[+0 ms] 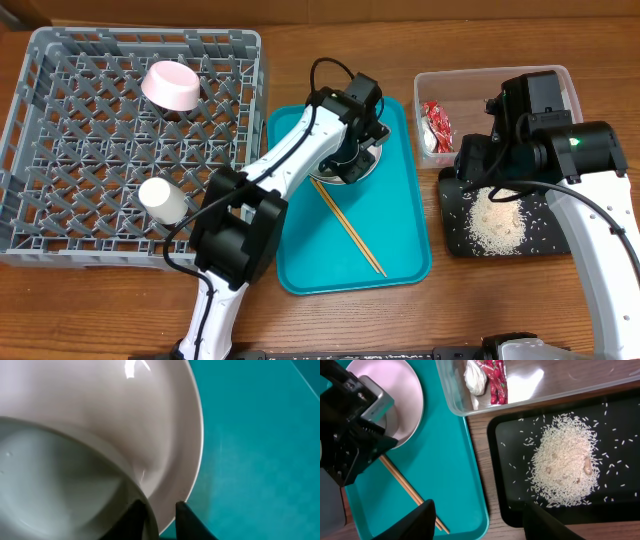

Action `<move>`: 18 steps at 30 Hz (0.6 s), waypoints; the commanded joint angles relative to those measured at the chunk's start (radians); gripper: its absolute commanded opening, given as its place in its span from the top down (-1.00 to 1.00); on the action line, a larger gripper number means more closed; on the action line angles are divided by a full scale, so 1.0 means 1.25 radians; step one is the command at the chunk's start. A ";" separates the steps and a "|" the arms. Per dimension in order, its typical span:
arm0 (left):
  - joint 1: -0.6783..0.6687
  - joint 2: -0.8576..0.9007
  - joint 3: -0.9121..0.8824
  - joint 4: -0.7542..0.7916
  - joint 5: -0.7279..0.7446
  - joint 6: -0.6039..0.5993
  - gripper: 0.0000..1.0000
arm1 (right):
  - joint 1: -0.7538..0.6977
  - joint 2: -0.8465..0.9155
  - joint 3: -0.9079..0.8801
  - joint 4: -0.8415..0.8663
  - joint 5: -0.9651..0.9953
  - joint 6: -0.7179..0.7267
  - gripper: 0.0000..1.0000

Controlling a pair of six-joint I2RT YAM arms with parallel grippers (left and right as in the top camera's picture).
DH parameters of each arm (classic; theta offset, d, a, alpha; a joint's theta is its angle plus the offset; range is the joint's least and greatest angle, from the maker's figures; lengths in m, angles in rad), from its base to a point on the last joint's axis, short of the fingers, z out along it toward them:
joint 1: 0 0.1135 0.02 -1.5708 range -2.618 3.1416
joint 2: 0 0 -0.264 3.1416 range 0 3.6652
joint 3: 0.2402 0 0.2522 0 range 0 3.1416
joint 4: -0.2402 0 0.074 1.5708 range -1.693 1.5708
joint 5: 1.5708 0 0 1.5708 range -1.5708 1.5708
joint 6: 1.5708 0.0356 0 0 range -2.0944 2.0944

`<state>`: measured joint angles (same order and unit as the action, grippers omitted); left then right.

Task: Sort waste into correct bins and load items into the dishwasher
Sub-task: 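Move the left gripper to the white bowl on the plate and grasp its rim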

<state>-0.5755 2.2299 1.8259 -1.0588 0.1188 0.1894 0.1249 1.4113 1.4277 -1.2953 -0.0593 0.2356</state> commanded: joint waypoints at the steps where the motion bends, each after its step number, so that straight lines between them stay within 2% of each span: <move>1: -0.001 0.001 0.007 -0.002 -0.020 0.004 0.89 | -0.002 -0.005 0.019 0.001 0.011 0.002 -0.15; 6: -0.001 -0.001 0.044 -0.034 -0.045 0.003 0.92 | -0.002 -0.005 0.019 -0.001 0.011 0.002 -0.15; 14: 0.015 -0.022 0.277 -0.196 -0.098 -0.039 0.92 | -0.002 -0.005 0.019 -0.011 0.012 -0.001 -0.15; 18: 0.074 -0.062 0.362 -0.228 -0.092 -0.083 0.92 | -0.002 -0.005 0.019 -0.010 0.014 -0.001 -0.16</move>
<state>-0.5533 2.2257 2.2047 -1.3289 0.0219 0.1493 0.1249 1.4113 1.4277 -1.3102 -0.0544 0.2352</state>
